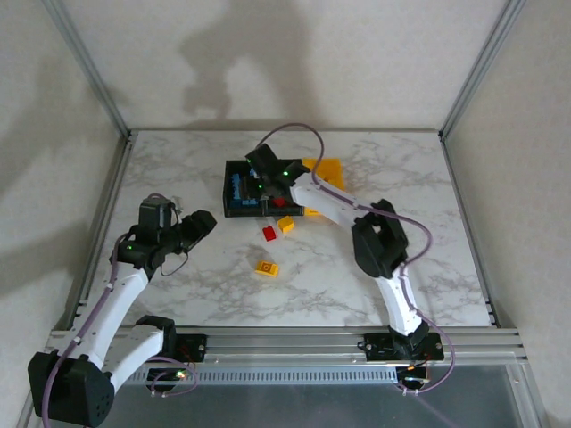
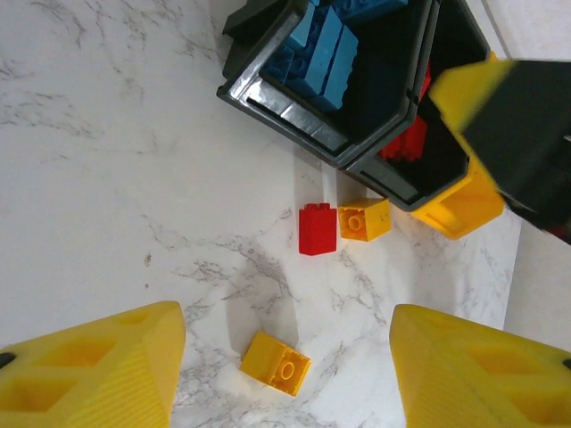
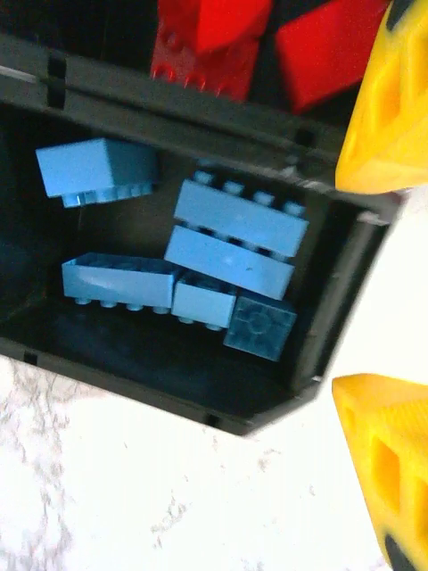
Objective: Sort the legos into containers by color
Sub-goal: Place the lego in the container, then pick up the lego from the center of the table.
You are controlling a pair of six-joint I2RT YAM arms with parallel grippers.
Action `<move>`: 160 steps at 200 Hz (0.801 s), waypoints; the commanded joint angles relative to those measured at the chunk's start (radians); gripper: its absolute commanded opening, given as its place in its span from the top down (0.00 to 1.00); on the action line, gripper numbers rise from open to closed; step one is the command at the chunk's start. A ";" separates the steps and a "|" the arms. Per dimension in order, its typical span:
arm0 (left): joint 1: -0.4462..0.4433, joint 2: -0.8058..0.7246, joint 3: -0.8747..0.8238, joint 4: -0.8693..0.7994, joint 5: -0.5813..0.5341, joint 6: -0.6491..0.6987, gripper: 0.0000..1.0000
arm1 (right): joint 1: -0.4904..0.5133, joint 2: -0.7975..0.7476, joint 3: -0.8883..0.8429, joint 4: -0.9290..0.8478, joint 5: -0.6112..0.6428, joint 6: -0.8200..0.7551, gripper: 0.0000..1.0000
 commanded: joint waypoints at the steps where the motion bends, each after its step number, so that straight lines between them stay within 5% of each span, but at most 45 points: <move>1: -0.020 -0.017 -0.014 -0.043 0.036 0.054 0.36 | 0.017 -0.162 -0.132 0.068 0.039 0.011 0.41; 34: -0.093 0.009 -0.009 -0.056 0.030 0.086 0.36 | 0.026 -0.364 -0.404 0.120 0.039 0.060 0.38; 94: -0.356 0.152 0.048 -0.037 -0.138 0.081 0.33 | 0.027 -0.804 -0.881 0.158 -0.033 0.169 0.34; 160: -0.612 0.442 0.174 -0.044 -0.357 0.087 0.24 | 0.026 -1.133 -1.122 0.033 0.048 0.293 0.33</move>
